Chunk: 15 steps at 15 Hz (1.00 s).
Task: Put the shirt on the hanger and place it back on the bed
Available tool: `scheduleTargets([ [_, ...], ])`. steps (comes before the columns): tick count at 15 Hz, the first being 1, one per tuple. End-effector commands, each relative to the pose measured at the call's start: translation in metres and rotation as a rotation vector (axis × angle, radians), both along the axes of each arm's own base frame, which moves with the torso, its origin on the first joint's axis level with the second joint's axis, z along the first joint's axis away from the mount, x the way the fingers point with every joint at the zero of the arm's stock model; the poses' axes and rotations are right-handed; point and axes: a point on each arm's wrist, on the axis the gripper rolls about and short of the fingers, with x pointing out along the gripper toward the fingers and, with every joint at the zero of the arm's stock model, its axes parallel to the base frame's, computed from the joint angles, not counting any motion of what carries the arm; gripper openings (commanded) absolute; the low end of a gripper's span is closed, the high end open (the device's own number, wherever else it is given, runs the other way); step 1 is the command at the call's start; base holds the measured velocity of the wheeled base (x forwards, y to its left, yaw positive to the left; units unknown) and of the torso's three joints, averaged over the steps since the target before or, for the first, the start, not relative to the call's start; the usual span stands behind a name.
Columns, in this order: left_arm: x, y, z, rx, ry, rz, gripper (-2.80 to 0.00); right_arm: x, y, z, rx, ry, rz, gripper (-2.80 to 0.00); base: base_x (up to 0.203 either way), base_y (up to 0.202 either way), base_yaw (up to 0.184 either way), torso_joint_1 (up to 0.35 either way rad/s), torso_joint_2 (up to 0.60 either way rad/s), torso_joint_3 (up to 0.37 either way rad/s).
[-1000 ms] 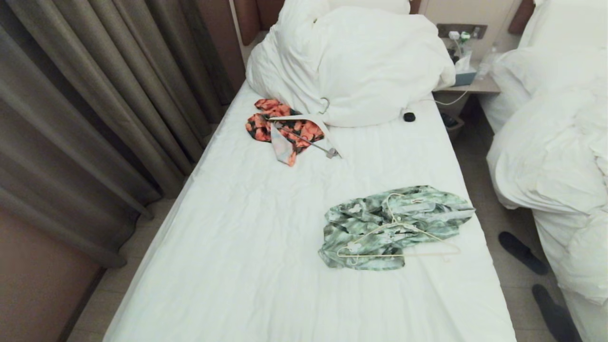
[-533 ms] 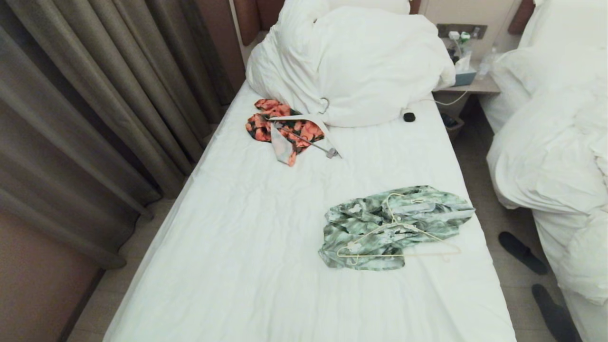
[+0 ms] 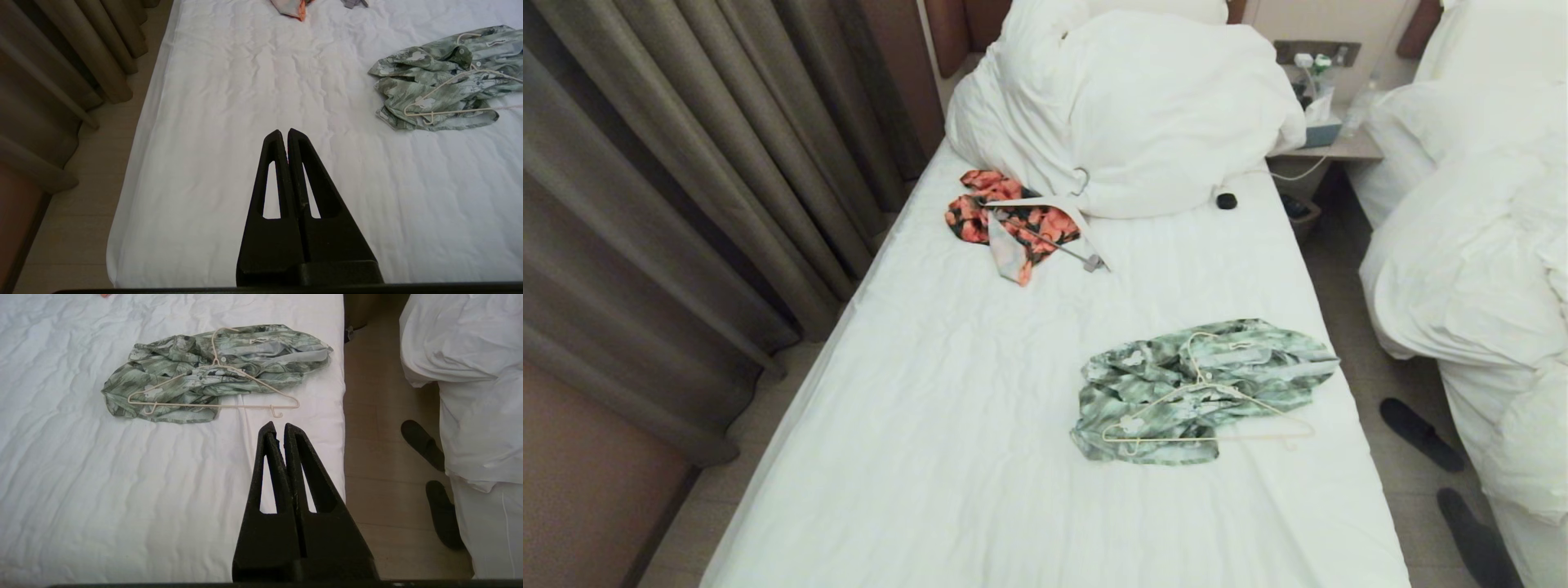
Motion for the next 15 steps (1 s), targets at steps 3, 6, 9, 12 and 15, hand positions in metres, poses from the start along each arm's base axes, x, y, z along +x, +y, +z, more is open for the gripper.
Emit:
scheduleTargets([
  [3, 0.0002, 0.0, 0.0001, 0.0, 0.003, 0.0, -2.8, 0.0002, 0.0001, 0.0001, -0.013, 0.003, 0.004, -2.8, 0.0, 0.0, 0.0, 0.0, 0.0, 0.0],
  [6, 0.0002, 0.0, 0.0001, 0.0, 0.003, 0.0, -2.8, 0.0002, 0.0001, 0.0001, -0.014, 0.004, 0.004, -2.8, 0.0, 0.0, 0.0, 0.0, 0.0, 0.0],
  [9, 0.0002, 0.0, 0.0001, 0.0, 0.003, 0.0, -2.8, 0.0001, 0.0, 0.0, -0.01, 0.003, 0.001, -2.8, 0.0, 0.0, 0.0, 0.0, 0.0, 0.0],
  [12, 0.0002, 0.0, 0.0001, 0.0, 0.003, 0.0, -2.8, 0.0003, 0.0, -0.0001, 0.0, 0.004, 0.002, -2.8, 0.0, 0.0, 0.0, 0.0, 0.0, 0.0],
  [15, 0.0002, 0.0, 0.0001, 0.0, 0.003, 0.0, -2.8, 0.0001, 0.0, 0.0001, 0.007, 0.002, 0.001, -2.8, 0.0, 0.0, 0.0, 0.0, 0.0, 0.0],
])
